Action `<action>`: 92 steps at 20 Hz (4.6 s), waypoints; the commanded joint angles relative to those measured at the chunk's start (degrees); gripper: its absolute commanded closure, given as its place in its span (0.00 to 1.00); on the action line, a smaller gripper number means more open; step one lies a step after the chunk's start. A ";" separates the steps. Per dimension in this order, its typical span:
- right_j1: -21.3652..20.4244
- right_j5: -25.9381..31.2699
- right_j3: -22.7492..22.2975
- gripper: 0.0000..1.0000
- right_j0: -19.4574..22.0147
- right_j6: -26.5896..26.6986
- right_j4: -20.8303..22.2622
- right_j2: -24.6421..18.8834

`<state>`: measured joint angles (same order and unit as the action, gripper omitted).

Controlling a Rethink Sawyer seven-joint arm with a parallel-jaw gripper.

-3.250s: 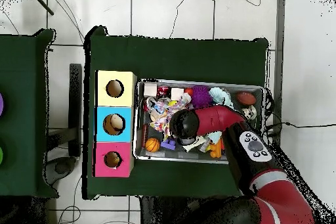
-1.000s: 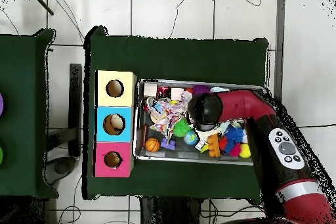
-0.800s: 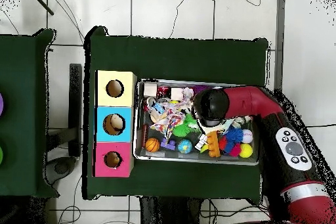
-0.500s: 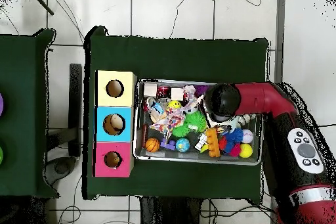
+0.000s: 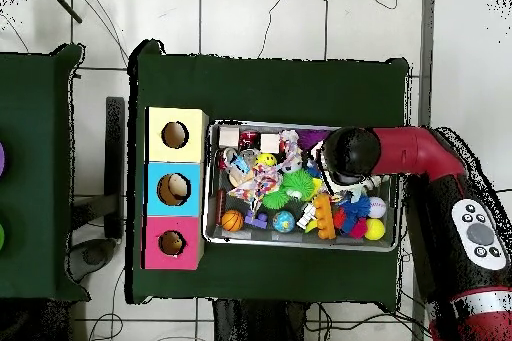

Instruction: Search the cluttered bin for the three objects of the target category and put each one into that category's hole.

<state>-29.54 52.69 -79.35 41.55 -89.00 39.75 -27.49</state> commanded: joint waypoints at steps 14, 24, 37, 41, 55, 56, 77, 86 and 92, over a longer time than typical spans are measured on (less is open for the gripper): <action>-7.35 1.82 -9.17 0.00 4.82 15.96 2.90 -0.07; -9.39 0.76 -13.42 0.00 6.13 13.27 3.63 0.15; -20.89 -6.88 -32.86 0.00 2.54 -3.32 -2.71 0.19; -17.60 -8.12 -34.12 0.00 -0.66 -8.11 -6.24 -0.45; 0.00 -28.02 -24.20 0.00 -18.34 -25.09 -8.77 11.40; 1.35 -28.96 -23.60 0.00 -18.89 -25.37 -9.62 11.93; 3.04 -28.37 -18.41 0.00 -20.85 -19.04 -15.60 13.86; 8.17 -32.46 -13.39 0.00 -19.41 -15.80 -13.26 14.37; 7.64 -29.94 -8.52 0.00 -18.98 -11.87 -12.07 13.32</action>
<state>-23.98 23.72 -98.34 20.90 -100.76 25.75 -13.44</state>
